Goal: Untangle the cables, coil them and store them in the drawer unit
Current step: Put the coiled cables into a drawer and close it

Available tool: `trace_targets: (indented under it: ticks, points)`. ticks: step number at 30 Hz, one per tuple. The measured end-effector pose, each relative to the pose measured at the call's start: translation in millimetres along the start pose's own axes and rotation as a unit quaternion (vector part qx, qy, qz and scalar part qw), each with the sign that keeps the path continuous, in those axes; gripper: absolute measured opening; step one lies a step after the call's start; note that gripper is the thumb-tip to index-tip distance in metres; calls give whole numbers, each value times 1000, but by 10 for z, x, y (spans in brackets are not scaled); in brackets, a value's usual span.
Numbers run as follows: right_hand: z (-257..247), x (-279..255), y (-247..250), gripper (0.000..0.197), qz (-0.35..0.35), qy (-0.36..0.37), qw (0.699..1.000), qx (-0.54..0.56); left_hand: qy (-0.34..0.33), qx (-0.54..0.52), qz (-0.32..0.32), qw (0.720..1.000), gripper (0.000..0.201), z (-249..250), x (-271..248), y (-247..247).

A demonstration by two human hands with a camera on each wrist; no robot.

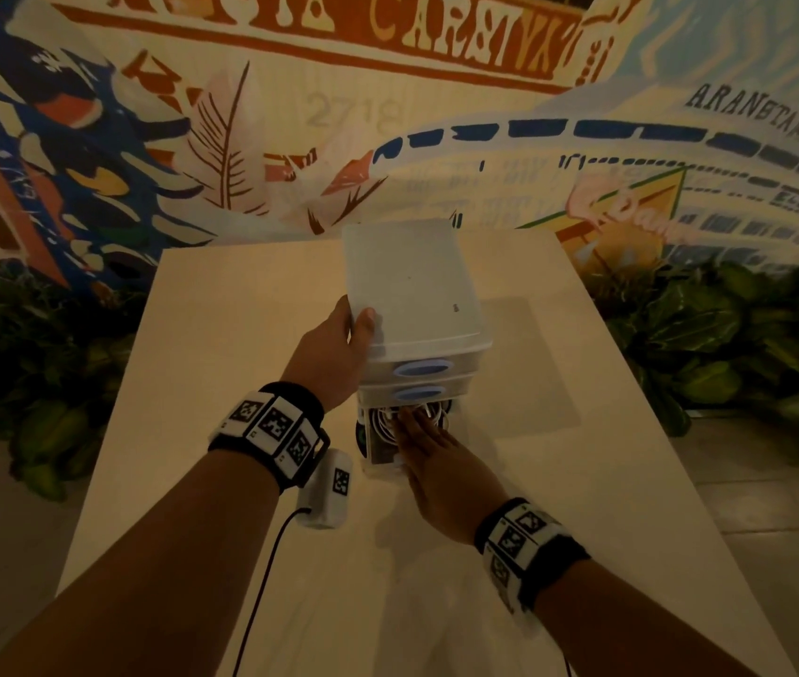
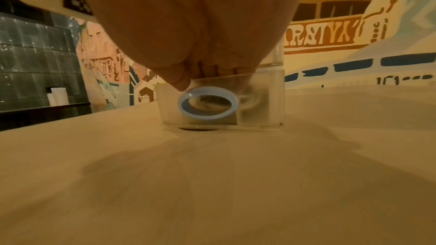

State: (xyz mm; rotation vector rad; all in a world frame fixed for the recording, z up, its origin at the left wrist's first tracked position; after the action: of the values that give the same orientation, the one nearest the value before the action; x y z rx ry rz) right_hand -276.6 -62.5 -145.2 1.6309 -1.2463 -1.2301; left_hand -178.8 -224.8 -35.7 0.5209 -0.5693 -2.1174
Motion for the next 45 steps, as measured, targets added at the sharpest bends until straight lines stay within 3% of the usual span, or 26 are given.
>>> trace_targets:
  ticks: [3, 6, 8, 9, 10, 11, 13, 14, 15, 16, 18, 21, 23, 27, 45]
  points:
    - [5, -66, 101, 62, 63, 10, 996, 54, 1, -5, -1, 1000, 48, -8, 1, 3]
    - [-105, -388, 240, 48, 194, -5, 973, 128, -2, -5, -3, 1000, 47, -1, -5, 7]
    - [-162, -617, 149, 23, 215, -99, 952, 193, -6, -4, -1, 1000, 47, 10, -7, 8]
    - [-173, -666, 65, 17, 184, -165, 936, 252, -7, -7, 1, 1000, 46, 11, -6, 5]
    - [-159, -668, -52, 18, 141, -236, 894, 353, -8, -9, 2, 1000, 46, 15, -11, 4]
    - [-157, -648, -171, 20, 117, -304, 798, 508, -8, -10, 4, 1000, 46, 18, -16, 2]
    - [-235, -543, -294, 22, 120, -357, 519, 767, -8, -11, 8, 1000, 45, 16, -23, 1]
    - [-282, -474, -288, 22, 133, -353, 416, 827, -8, -11, 8, 1000, 45, 19, -25, 2]
    - [-304, -407, -288, 22, 153, -343, 356, 856, -9, -9, 6, 1000, 46, 19, -26, 5]
    - [-334, -346, -269, 23, 172, -330, 323, 870, -10, -8, 5, 1000, 45, 20, -26, 8]
    - [-358, -250, -279, 25, 206, -312, 295, 879, -9, -5, 2, 1000, 45, 20, -26, 19]
    - [-316, -179, -324, 25, 253, -318, 293, 865, -4, -14, -4, 1000, 44, 20, -25, 29]
    - [-273, -152, -331, 25, 283, -312, 271, 866, -4, -21, -8, 1000, 43, 11, -26, 27]
    - [-241, -94, -327, 28, 281, -299, 230, 882, -1, -30, -15, 999, 46, 14, -35, 28]
    - [-150, 271, -281, 33, 278, -270, 211, 898, 4, -48, -10, 999, 40, 36, -69, 41]
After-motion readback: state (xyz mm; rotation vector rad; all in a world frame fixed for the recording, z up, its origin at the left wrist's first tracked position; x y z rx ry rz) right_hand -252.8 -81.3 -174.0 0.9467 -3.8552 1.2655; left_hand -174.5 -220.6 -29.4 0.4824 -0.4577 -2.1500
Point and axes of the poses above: each hand's wrist, its own x-axis towards the middle knuckle, its own y-axis out of the back of the hand, z = x × y, the point moved 4 cm from there along x, towards the middle knuckle, and after that the axes turned 2 degrees about -z, right-handed, at the moved point
